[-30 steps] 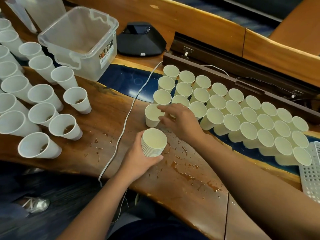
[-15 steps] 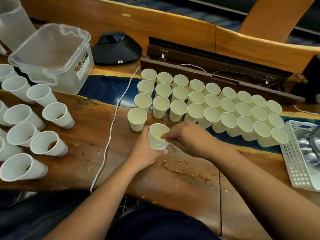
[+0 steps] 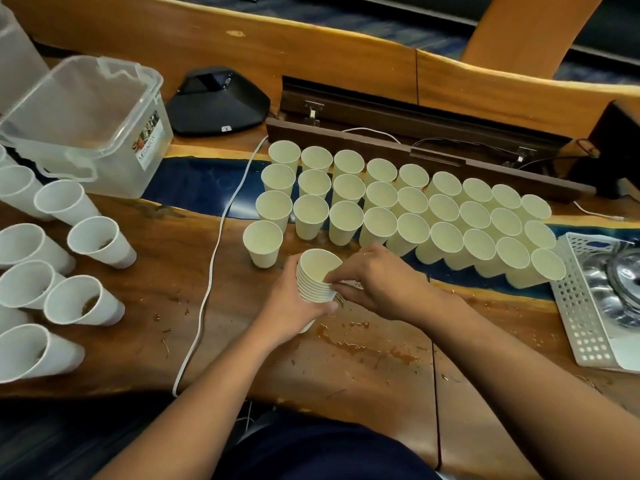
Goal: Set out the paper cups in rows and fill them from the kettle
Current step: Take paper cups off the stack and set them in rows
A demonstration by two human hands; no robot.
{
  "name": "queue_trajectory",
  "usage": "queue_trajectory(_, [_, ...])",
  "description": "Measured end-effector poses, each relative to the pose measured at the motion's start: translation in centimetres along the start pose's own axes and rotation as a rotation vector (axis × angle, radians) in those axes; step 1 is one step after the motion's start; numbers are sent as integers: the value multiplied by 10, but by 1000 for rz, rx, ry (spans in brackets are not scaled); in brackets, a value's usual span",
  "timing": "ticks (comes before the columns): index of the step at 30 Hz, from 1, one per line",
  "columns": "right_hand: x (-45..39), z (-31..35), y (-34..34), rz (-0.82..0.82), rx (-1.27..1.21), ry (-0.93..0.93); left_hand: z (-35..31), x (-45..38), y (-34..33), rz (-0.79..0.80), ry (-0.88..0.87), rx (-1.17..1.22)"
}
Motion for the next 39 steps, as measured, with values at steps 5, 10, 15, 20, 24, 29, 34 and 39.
queue_trajectory(5, [-3, -1, 5, -57, -43, -1, 0, 0, 4, -20, -6, 11])
queue_trajectory(10, [-8, 1, 20, -116, -56, 22, 4, 3, 9, -44, 2, 32])
queue_trajectory(15, [-8, 7, 64, -414, -53, 149, 11, 2, 18, -66, 32, 35])
queue_trajectory(20, [-10, -18, 74, -496, -33, 36, 29, 5, 36, -108, 83, 32])
queue_trajectory(24, [-14, -35, 40, -354, 68, 21, 36, 9, 43, -134, 98, 19])
queue_trajectory(29, [-20, -50, -20, -197, 172, 134, 42, 11, 46, -165, 110, 7])
queue_trajectory(34, [-25, -57, -49, -161, 167, 125, 41, 12, 48, -163, 116, -15])
queue_trajectory(39, [-36, -64, -57, -139, 171, 103, 41, 15, 47, -157, 119, -5])
Point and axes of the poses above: each hand's wrist, its own x-axis away from the middle knuckle, its own y-axis out of the back of the hand, z = x × y, the point moved 7 cm from there along -x, towards the middle knuckle, and after that the axes turned 15 degrees about -x, right-handed, at the moved point
